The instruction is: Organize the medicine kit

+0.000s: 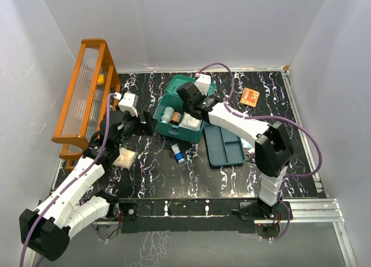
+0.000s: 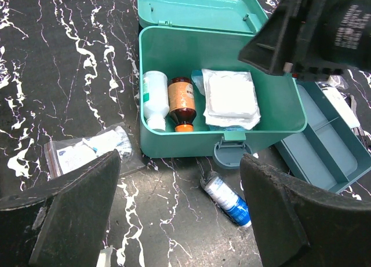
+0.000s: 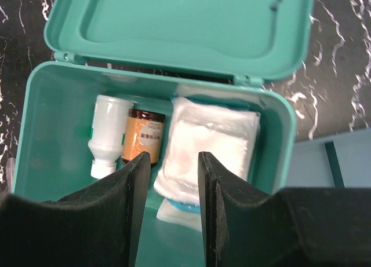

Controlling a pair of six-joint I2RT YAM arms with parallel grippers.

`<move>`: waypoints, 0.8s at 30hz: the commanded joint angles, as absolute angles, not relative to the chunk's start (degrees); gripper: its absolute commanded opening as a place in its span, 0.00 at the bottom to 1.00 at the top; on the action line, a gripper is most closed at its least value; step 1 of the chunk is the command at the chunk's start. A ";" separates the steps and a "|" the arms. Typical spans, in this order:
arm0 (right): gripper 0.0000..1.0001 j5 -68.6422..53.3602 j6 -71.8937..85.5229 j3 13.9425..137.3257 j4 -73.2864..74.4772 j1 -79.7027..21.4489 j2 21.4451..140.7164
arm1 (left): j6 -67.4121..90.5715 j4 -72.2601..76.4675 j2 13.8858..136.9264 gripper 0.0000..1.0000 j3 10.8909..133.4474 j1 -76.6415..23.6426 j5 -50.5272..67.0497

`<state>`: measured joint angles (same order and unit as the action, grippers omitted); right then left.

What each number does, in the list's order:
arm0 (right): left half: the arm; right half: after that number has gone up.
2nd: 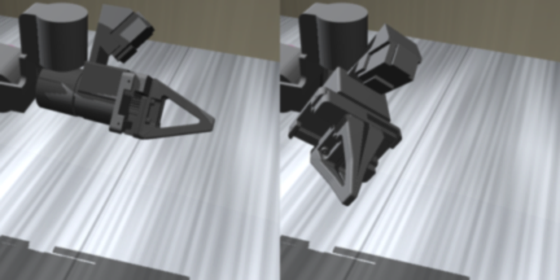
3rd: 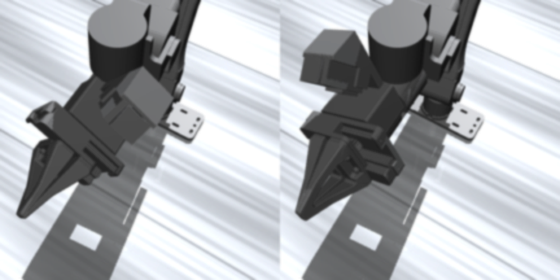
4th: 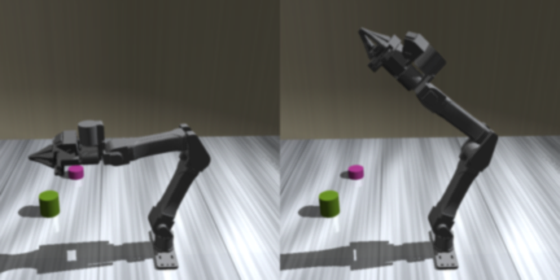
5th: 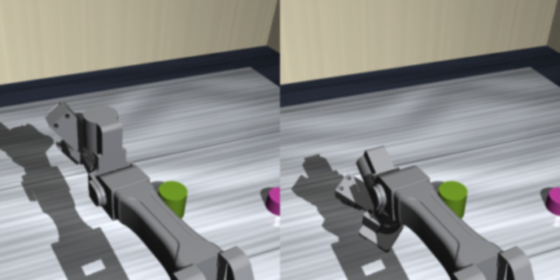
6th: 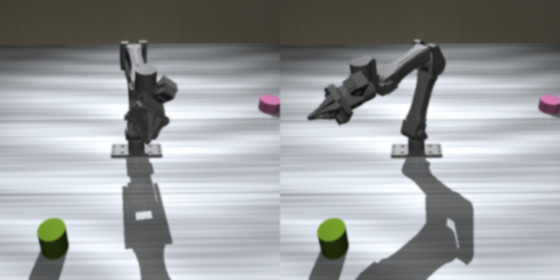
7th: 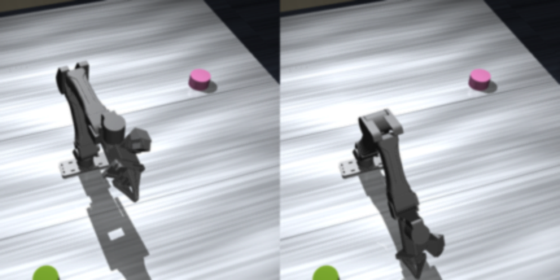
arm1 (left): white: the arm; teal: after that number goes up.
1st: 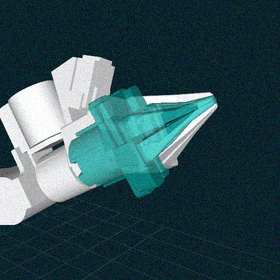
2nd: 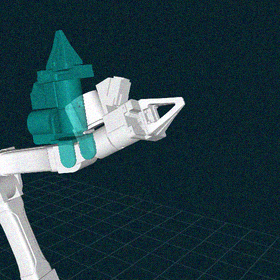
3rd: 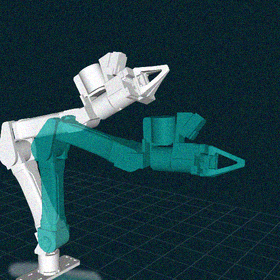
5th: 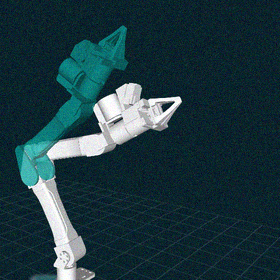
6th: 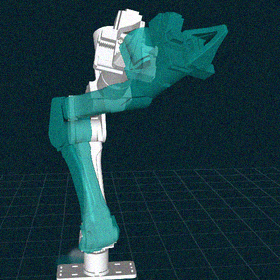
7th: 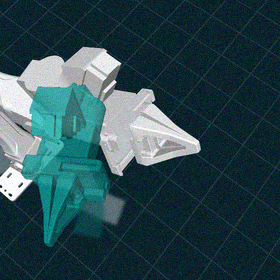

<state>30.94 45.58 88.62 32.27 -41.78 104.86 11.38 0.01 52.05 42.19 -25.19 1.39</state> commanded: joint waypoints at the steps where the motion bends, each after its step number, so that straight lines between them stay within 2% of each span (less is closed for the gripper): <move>1: 0.37 31.01 33.13 95.05 27.99 -41.62 110.19 | 11.11 1.50 51.77 0.83 42.46 -25.10 2.20; 7: 0.40 30.12 28.76 95.96 28.65 -39.86 113.80 | 11.16 1.65 52.00 0.83 42.36 -25.09 2.37; 13: 0.42 25.94 27.95 95.80 28.76 -39.75 110.99 | 12.15 1.58 52.25 0.83 42.39 -25.05 1.95; 21: 0.41 13.58 28.92 91.36 25.67 -39.92 101.13 | 15.24 1.72 53.48 0.84 42.93 -25.04 2.61; 24: 0.38 15.01 31.33 85.87 23.40 -41.30 92.86 | 16.37 0.97 53.46 0.84 43.71 -25.05 -1.01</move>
<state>17.02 29.12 90.45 29.12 -39.79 104.20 14.24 0.25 53.74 42.22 -25.19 1.80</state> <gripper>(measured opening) 0.393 0.833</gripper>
